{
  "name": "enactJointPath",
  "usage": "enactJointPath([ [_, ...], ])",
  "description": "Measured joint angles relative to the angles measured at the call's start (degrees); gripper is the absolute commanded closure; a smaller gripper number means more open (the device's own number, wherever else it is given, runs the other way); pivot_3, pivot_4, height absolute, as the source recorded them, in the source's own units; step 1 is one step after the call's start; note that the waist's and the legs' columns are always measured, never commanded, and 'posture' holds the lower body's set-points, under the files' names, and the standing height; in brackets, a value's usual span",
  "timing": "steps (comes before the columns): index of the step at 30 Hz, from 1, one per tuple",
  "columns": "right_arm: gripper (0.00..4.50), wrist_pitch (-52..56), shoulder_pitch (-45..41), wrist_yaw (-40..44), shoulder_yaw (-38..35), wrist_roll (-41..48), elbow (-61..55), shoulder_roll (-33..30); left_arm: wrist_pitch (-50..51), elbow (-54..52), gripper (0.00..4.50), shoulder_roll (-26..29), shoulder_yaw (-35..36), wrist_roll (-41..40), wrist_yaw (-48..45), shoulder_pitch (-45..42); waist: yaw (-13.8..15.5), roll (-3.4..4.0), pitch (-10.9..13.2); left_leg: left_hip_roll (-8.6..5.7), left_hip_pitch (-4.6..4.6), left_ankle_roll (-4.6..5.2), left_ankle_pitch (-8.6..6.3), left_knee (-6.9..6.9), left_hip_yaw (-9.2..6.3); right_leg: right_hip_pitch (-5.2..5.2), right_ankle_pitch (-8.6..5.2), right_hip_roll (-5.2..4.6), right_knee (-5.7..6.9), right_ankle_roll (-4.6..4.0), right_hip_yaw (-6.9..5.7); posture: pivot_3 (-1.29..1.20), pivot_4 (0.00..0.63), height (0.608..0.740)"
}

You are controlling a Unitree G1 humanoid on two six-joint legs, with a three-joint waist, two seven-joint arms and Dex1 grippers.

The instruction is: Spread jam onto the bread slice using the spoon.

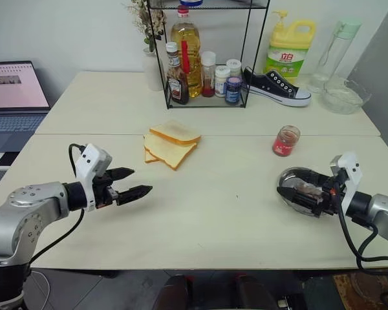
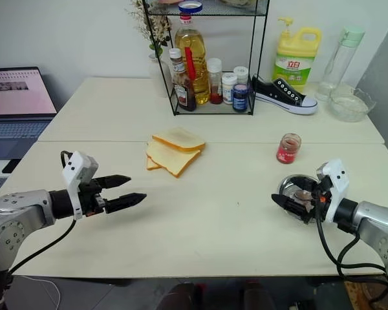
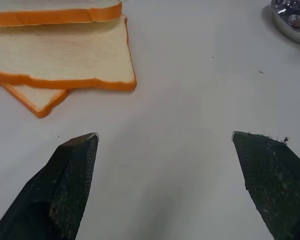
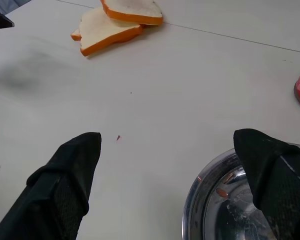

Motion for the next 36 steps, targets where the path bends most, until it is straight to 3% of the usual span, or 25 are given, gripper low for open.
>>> enactJointPath([
  [14,0.00,-0.6,0.5,0.2,0.0,-0.4,-0.6,0.0,0.2,0.2,0.03,-0.3,-0.1,0.9,1.9,-1.8,0.0,0.00,0.0,0.00,0.00,0.00,0.00,0.00,0.01,0.01,0.01,0.00,-0.01,0.01,0.01,0.00,0.150,0.740],
  [22,0.00,1.1,-2.0,0.7,-0.2,2.0,-1.6,-1.2,-1.3,3.0,0.03,-0.4,-2.1,1.1,-0.3,-9.7,0.0,0.00,0.0,-0.01,0.01,0.00,0.00,0.02,0.02,0.02,0.02,0.01,0.01,0.02,0.00,0.00,0.150,0.740],
  [30,0.00,2.3,-11.0,0.0,6.8,2.3,-2.9,0.4,-20.9,24.6,0.03,-6.9,-18.0,20.3,0.1,-27.8,0.1,-0.05,0.0,-0.06,-0.08,0.03,0.03,0.08,0.03,-0.03,0.12,0.04,-0.05,0.10,-0.01,0.00,0.150,0.740],
  [36,0.00,5.0,-18.1,-2.8,12.0,2.8,-2.9,4.8,-41.2,52.1,0.03,-17.5,-25.9,32.6,0.3,-41.1,0.1,-0.09,0.0,-0.07,-0.48,0.00,0.07,0.25,-0.03,-0.34,0.12,0.03,-0.02,0.11,-0.12,0.00,0.150,0.740],
])
